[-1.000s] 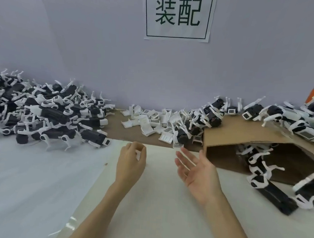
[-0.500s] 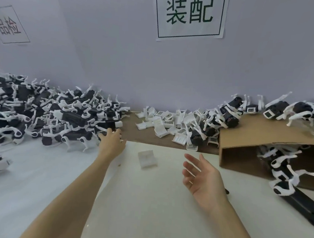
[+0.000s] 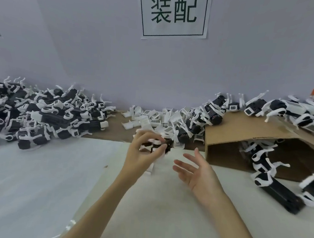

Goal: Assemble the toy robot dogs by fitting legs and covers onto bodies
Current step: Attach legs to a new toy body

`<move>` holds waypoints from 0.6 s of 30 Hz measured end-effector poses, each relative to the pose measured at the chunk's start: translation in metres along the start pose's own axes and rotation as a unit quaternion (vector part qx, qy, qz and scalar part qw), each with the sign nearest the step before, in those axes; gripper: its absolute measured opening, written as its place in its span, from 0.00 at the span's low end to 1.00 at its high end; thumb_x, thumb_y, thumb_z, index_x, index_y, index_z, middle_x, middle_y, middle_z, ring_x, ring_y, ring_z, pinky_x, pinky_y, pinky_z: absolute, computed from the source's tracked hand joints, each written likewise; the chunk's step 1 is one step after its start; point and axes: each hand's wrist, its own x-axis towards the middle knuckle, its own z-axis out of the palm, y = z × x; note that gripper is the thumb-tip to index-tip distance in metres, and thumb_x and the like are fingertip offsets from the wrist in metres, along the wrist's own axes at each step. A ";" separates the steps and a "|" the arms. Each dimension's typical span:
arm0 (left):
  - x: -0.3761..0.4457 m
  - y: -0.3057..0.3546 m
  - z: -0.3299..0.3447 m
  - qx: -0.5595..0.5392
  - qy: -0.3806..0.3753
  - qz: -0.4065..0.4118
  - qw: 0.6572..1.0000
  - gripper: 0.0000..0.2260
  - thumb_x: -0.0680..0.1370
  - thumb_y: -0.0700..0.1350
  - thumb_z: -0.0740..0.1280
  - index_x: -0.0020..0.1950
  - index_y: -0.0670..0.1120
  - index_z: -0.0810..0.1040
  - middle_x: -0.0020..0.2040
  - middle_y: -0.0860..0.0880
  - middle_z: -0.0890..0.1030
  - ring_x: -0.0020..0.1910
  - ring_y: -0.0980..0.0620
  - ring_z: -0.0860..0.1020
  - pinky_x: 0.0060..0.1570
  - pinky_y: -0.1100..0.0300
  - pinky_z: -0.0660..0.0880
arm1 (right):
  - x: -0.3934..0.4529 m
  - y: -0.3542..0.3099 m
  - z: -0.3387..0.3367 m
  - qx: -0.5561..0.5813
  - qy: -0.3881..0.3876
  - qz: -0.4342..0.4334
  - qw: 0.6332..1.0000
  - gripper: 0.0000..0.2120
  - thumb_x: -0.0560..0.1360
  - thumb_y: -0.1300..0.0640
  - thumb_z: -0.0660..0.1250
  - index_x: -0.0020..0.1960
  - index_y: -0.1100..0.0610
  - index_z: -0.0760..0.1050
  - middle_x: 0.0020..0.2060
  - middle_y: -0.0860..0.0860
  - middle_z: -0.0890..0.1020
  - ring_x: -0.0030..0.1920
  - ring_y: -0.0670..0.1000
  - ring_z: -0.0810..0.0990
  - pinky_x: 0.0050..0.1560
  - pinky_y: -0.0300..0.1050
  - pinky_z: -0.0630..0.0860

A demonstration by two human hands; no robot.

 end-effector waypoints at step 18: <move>-0.018 -0.007 0.010 -0.065 0.013 -0.216 0.974 0.24 0.74 0.68 0.74 0.66 0.61 0.78 0.58 0.54 0.86 0.50 0.61 0.85 0.49 0.63 0.75 | 0.003 0.005 -0.007 -0.027 -0.014 -0.074 0.997 0.09 0.81 0.57 0.67 0.58 0.60 0.81 0.48 0.61 0.84 0.45 0.59 0.87 0.46 0.48 0.83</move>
